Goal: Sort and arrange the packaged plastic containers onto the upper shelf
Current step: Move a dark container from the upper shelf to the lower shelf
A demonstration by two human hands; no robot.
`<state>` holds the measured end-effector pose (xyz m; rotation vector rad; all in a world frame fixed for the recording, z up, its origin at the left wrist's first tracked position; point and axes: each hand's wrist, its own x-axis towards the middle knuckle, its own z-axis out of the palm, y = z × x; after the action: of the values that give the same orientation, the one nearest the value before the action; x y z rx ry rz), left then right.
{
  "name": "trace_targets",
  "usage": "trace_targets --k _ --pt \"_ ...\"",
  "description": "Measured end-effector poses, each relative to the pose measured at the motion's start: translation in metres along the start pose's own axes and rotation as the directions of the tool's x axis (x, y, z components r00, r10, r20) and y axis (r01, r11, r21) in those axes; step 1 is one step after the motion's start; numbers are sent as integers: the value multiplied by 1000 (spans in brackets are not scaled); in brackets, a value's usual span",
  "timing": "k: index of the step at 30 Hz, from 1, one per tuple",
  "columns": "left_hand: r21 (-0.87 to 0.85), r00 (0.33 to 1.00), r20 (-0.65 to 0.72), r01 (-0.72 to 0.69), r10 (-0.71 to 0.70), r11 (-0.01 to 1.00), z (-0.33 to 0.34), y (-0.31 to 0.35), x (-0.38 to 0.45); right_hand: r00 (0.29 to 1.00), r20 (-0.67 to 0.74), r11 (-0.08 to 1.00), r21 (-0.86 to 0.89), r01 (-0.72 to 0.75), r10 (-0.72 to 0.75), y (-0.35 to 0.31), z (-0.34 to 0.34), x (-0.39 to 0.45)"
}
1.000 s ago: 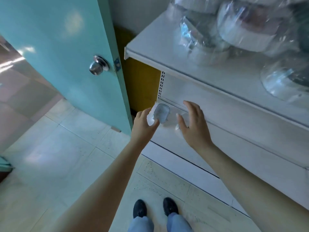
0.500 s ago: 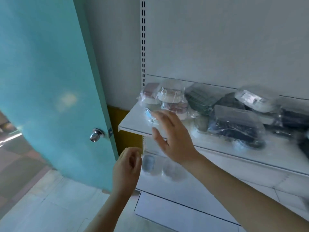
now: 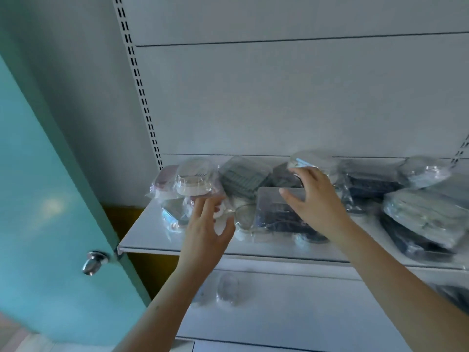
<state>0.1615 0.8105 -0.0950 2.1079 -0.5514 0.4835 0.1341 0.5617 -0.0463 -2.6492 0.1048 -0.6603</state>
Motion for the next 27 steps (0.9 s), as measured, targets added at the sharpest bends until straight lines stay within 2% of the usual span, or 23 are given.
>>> trace_targets --k 3,5,7,9,13,16,20,24,27 --pt "4 984 178 22 -23 1000 28 12 6 988 58 989 38 -142 140 28 -4 -10" --pt "66 964 259 50 -65 997 43 16 9 966 111 969 62 -241 233 40 0 -17" --pt "161 948 303 53 -100 986 55 16 13 938 173 940 117 -321 299 45 7 -21" --pt "188 950 291 62 -116 980 61 15 15 927 201 917 184 -354 317 43 9 -23" --pt "-9 968 234 93 -88 996 63 14 15 950 129 903 297 -310 284 37 10 -25" --pt "-207 968 234 143 -93 968 60 21 14 964 47 894 366 -259 261 32 6 -26" --pt "-577 947 227 318 -226 752 49 35 14 966 11 853 465 -235 260 19 -5 -19" --pt "-732 918 197 372 -345 571 28 41 20 983 -43 795 595 -118 178 -1 -8 -16" --pt "-771 915 214 373 -343 515 -3 34 21 979 85 684 704 -191 187 -19 -9 -12"
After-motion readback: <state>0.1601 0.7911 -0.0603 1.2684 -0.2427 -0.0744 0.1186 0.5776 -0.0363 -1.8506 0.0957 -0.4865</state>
